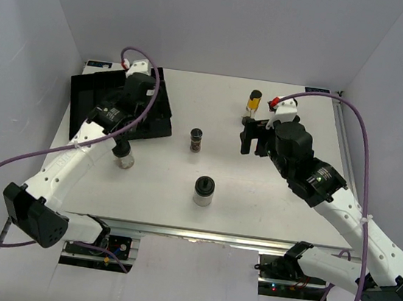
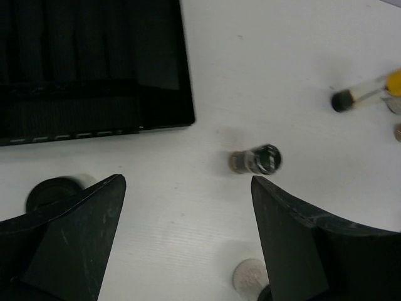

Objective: Organize the condiment bottles

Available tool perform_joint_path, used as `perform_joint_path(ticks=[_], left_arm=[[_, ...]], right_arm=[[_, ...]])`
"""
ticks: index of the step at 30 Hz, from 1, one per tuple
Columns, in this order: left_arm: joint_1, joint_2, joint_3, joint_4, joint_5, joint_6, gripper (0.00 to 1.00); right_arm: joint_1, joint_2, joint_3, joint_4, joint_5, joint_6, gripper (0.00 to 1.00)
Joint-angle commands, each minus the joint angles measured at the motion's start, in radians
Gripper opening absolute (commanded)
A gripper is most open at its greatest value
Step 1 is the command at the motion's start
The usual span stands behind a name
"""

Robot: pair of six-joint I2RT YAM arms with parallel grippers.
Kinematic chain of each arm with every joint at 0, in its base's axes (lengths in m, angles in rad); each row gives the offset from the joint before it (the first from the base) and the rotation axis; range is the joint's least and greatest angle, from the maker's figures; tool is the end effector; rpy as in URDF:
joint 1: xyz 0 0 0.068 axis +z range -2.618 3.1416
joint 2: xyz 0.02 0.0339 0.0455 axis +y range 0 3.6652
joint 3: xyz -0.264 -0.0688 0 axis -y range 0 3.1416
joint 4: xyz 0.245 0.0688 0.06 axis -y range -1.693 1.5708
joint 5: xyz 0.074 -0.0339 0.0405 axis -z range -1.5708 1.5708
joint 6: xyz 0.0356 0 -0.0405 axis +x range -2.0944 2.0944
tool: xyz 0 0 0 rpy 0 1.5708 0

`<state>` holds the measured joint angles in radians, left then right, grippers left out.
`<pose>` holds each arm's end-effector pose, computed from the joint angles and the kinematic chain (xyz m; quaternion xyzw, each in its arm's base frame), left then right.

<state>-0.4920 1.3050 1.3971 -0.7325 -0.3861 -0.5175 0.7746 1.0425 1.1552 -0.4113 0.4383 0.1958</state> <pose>0.2486 -0.1180 0.3866 -0.0972 0.8760 -0.0628 0.4683 0.1715 0.1467 0.3974 -0.1003 0.7894 0.1157 0.5945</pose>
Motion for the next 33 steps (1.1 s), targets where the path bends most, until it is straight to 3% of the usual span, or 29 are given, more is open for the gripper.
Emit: perform_joint_path(ticks=[1,11,33], left_arm=[[0.138,-0.014,-0.022,-0.094,-0.022,-0.093,0.91],[0.246,-0.065,-0.164,-0.135,-0.031,-0.187,0.86],[0.304,0.009,-0.342,-0.094,-0.011,-0.235,0.88]], right_arm=[[0.002,-0.035,-0.02,0.053,-0.072,-0.034,0.9],[0.002,-0.062,-0.041,0.04,-0.108,-0.049,0.9],[0.002,-0.105,-0.068,0.06,-0.148,-0.075,0.9]])
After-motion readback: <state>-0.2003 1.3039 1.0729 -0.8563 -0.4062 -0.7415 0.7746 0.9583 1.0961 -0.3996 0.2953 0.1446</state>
